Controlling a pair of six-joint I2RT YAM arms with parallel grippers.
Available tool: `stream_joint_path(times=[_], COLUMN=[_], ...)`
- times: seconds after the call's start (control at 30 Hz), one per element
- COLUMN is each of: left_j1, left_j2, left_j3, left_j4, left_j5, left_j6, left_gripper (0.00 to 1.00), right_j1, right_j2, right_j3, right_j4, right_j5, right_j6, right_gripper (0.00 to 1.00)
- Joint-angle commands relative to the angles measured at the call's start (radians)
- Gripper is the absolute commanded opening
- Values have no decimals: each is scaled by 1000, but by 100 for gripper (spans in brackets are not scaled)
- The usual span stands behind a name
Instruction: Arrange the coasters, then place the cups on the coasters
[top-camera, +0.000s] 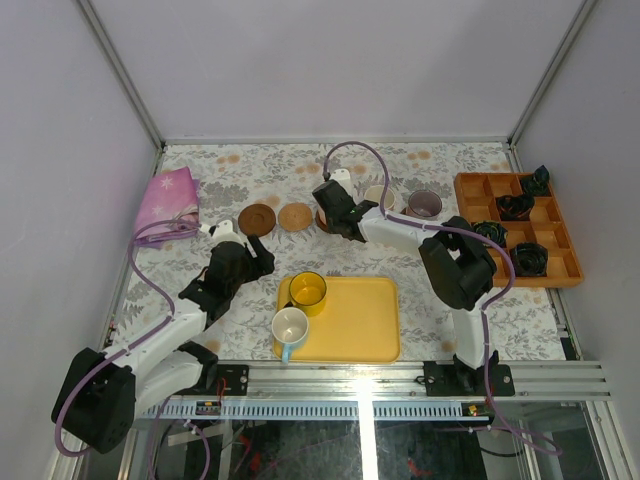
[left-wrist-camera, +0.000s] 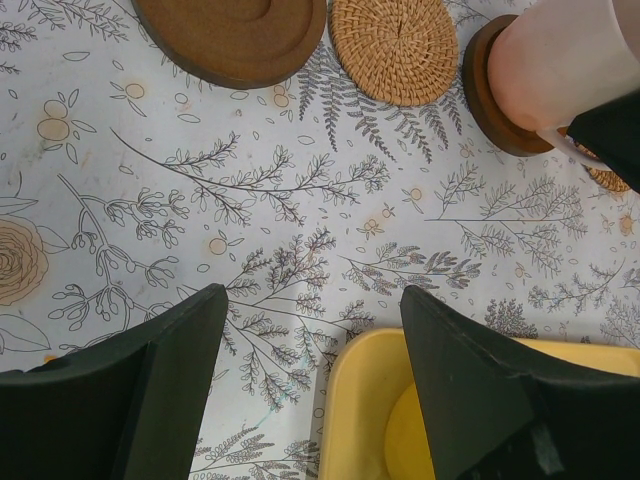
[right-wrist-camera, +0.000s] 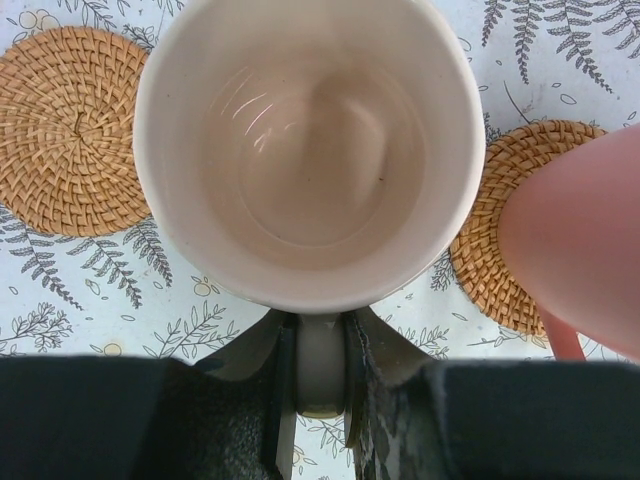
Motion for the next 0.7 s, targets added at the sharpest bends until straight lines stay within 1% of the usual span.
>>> stream_joint_path(times=[0.0,0.67], left_j1=[-6,-7], left_j2=[8,37], left_j3=[12,15], left_j4=[6,25], left_j5=[-7,11], left_j6=[15,4], left_gripper=[70,70], right_j1=[-9,-9], right_j2=[-22,-60], right_j3=[42,34], right_j4=[31,-16], right_j5=[21,32], right_j6=[33,46], right_gripper=[0,1])
